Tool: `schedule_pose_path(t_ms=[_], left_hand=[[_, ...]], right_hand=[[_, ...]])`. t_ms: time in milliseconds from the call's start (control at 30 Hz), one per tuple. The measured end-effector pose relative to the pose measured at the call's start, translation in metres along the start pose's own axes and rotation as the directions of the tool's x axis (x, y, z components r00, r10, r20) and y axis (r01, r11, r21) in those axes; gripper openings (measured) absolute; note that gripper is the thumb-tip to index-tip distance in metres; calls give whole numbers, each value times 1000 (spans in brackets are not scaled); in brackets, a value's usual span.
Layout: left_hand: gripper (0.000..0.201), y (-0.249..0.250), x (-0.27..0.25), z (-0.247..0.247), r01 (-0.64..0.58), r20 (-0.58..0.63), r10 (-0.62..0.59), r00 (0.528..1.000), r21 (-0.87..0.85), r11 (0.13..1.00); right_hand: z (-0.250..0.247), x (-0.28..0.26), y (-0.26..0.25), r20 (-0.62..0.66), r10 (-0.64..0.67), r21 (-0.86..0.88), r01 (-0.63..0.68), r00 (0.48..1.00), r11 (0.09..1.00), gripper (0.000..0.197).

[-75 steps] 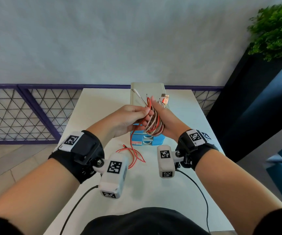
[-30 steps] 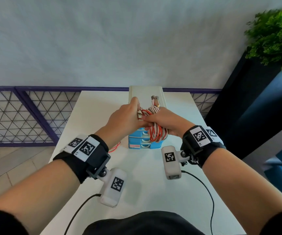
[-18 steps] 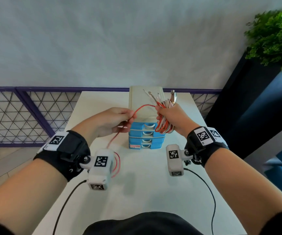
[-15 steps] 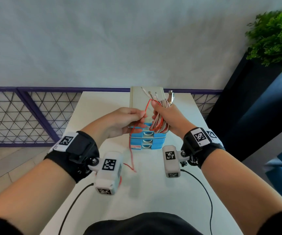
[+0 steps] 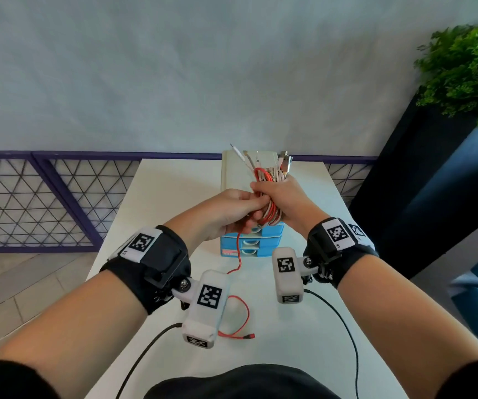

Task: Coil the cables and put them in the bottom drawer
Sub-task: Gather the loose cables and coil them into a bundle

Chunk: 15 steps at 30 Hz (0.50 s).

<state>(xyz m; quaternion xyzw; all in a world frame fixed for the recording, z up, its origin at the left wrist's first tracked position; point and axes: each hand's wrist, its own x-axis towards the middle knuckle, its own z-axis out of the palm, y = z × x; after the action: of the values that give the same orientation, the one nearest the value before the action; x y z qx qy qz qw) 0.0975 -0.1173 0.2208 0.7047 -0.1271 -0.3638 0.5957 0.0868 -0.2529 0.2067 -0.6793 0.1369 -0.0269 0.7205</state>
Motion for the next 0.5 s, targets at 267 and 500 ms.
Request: schedule_pose_path(t_ms=[267, 500], left_hand=[[24, -33, -17, -39, 160, 492, -219, 843, 159, 974], [14, -23, 7, -33, -117, -39, 205, 978, 713, 692]], right_hand=[[-33, 17, -14, -117, 27, 218, -1, 993, 976, 9], [-27, 11, -18, 88, 76, 94, -84, 993, 992, 2]])
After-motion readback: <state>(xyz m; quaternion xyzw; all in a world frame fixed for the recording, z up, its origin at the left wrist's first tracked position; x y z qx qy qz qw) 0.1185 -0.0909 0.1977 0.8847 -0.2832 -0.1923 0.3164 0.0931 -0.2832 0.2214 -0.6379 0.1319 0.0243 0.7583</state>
